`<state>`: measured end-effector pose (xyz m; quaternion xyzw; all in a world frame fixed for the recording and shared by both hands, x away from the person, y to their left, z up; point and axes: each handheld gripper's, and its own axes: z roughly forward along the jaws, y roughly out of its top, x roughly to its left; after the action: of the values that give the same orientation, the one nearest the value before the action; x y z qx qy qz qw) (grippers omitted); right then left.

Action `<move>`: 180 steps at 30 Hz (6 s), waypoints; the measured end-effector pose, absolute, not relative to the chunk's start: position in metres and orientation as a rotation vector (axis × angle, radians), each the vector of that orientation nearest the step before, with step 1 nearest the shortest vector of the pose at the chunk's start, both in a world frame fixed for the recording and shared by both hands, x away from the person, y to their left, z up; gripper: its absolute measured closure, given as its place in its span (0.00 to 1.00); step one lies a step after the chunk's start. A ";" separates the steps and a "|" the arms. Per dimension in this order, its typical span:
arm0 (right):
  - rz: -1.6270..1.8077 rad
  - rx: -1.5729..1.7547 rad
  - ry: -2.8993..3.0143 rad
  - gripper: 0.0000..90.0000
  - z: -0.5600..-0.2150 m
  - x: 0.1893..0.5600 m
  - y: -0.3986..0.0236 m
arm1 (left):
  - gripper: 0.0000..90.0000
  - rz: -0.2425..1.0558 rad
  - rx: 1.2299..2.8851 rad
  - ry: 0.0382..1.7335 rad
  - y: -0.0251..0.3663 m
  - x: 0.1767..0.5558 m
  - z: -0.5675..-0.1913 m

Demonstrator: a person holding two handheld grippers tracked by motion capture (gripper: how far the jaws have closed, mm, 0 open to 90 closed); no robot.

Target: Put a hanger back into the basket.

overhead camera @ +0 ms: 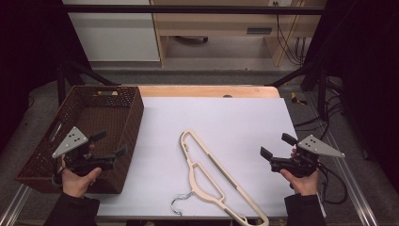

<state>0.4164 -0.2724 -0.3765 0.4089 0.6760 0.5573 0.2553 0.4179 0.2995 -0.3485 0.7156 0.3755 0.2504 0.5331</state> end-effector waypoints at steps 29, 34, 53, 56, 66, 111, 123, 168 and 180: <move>1.235 0.907 2.379 0.16 -0.377 0.399 -0.163 | 0.06 0.617 1.743 0.890 0.299 0.417 -0.349; 1.196 0.878 2.466 0.23 -0.385 0.399 -0.146 | 0.06 0.617 1.748 0.889 0.298 0.417 -0.350; 1.026 0.806 2.768 0.50 -0.422 0.400 -0.110 | 0.06 0.611 1.774 0.873 0.291 0.417 -0.352; 1.000 0.796 2.790 0.52 -0.426 0.398 -0.105 | 0.06 0.614 1.777 0.867 0.290 0.416 -0.351; 0.925 0.792 2.812 0.57 -0.429 0.384 -0.112 | 0.06 0.609 1.791 0.861 0.286 0.415 -0.353; 0.888 0.827 2.950 0.82 -0.453 0.408 -0.087 | 0.07 0.582 1.854 0.828 0.268 0.417 -0.362; 0.948 0.854 2.943 0.82 -0.443 0.408 -0.092 | 0.11 0.455 1.957 0.708 0.222 0.407 -0.374; 1.012 0.824 2.925 0.81 -0.437 0.407 -0.097 | 0.90 0.208 2.454 0.503 0.106 0.394 -0.432; 1.020 0.722 2.768 0.55 -0.434 0.395 -0.098 | 0.91 0.183 2.453 0.568 0.107 0.395 -0.427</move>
<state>0.3948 -0.0975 -0.4343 0.2374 0.9102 0.3355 0.0520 0.3946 0.1068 -0.4268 0.9257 0.2144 0.0690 0.3037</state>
